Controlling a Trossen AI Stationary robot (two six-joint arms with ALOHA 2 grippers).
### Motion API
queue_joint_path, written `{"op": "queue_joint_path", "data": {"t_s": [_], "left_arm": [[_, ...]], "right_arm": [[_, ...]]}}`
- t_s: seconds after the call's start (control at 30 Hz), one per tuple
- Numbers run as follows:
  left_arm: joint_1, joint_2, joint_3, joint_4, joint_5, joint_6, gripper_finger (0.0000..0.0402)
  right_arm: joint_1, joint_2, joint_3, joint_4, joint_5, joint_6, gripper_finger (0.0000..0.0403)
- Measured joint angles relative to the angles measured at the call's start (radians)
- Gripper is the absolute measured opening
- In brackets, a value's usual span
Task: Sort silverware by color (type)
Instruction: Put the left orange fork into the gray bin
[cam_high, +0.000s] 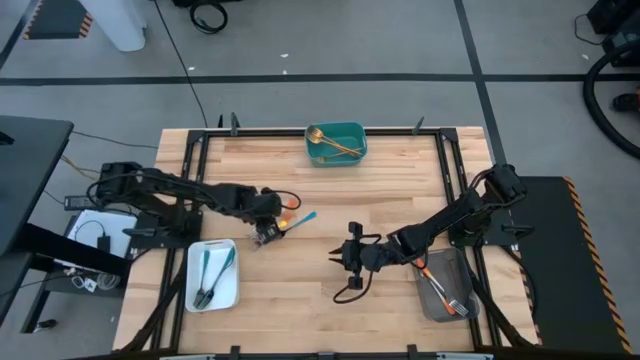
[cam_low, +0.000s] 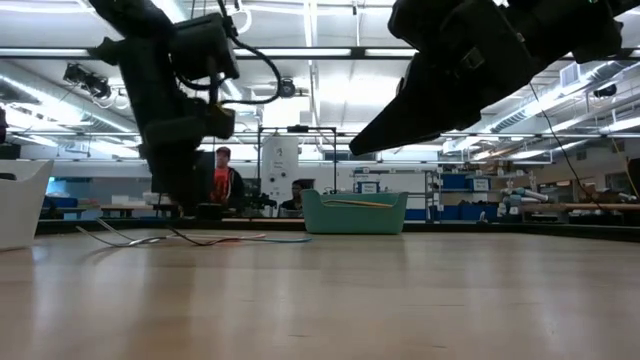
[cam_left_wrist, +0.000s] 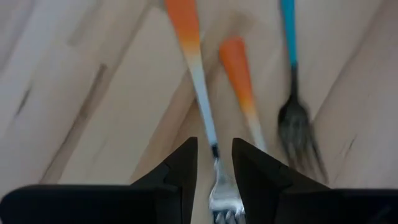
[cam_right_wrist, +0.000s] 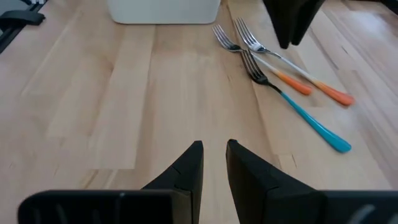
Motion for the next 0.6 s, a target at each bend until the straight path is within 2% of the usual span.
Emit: {"op": "queue_joint_path", "data": {"t_s": [0.33,0.6], "left_arm": [[0.003,0.066,-0.001,0.003,0.018,0.041,0.0109],[0.044,0.07,-0.041,0.056,0.09,0.054,0.0094]], "right_arm": [[0.004,0.0,0.0,0.008,0.0,0.01,0.0077],[0.003,0.0,0.0,0.009,0.0,0.002,0.0077]]}}
